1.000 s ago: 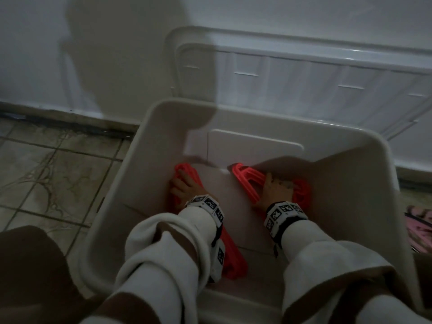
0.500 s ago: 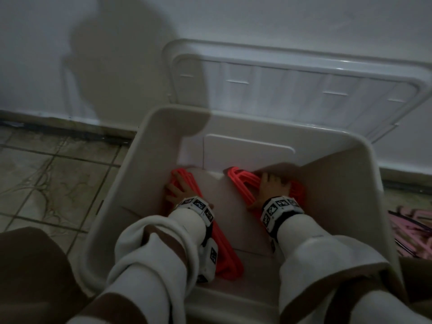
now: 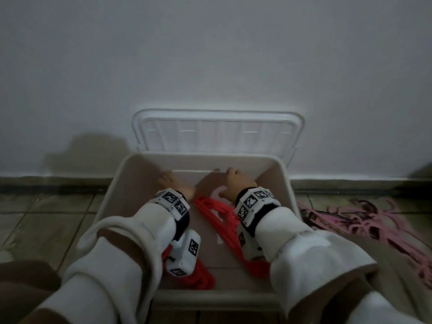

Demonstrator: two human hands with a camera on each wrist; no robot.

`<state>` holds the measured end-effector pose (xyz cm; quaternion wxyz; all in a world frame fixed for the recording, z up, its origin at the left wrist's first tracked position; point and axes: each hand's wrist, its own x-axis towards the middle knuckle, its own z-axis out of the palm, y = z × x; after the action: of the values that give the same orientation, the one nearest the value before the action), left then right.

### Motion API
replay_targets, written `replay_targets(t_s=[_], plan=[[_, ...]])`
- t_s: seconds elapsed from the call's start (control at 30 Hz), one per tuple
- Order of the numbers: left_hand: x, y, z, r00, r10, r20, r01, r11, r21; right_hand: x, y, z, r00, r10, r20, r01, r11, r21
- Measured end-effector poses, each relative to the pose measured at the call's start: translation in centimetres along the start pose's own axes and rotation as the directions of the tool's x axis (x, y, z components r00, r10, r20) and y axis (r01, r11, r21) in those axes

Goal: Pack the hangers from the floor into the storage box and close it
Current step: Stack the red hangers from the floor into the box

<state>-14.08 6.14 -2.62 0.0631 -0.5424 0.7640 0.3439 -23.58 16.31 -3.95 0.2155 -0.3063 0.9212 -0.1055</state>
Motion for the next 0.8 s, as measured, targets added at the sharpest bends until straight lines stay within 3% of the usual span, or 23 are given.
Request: replay_targets(t_s=[0.07,0.2,0.37,0.5,0.67,0.8], plan=[[-1.8,2.0,-0.5,0.988,0.151,-0.044,-0.154,0.984,-0.087,-1.8,1.0,-2.3,0.998,0.004,-0.058,-0.002,1.0,0.028],[-5.7,6.2,0.3,0.934,0.356,-0.006,-0.353,0.924,-0.144,-6.4,5.0,-6.6,0.974,0.041,-0.223,-0.013,0.992,0.128],[-11.7,11.2,4.9,0.769,0.638,0.036,-0.593,0.734,-0.332,-13.7,14.5,-8.7,0.933,0.206,-0.294,-0.14,0.963,0.23],[-17.9,13.8,11.0,0.57,0.792,0.218,-0.697,0.607,-0.381,-21.1,24.1,-6.8,0.871,0.437,-0.223,-0.371,0.885,0.281],[-25.5,14.3,20.3,0.38,0.736,0.56,-0.727,0.612,-0.311,-31.2,34.9,-0.5,0.701,0.709,-0.081,-0.654,0.684,0.323],[-30.3,12.4,27.8,0.314,0.585,0.748,-0.745,0.64,-0.188,-38.2,40.1,5.5,0.535,0.845,0.006,-0.806,0.508,0.303]])
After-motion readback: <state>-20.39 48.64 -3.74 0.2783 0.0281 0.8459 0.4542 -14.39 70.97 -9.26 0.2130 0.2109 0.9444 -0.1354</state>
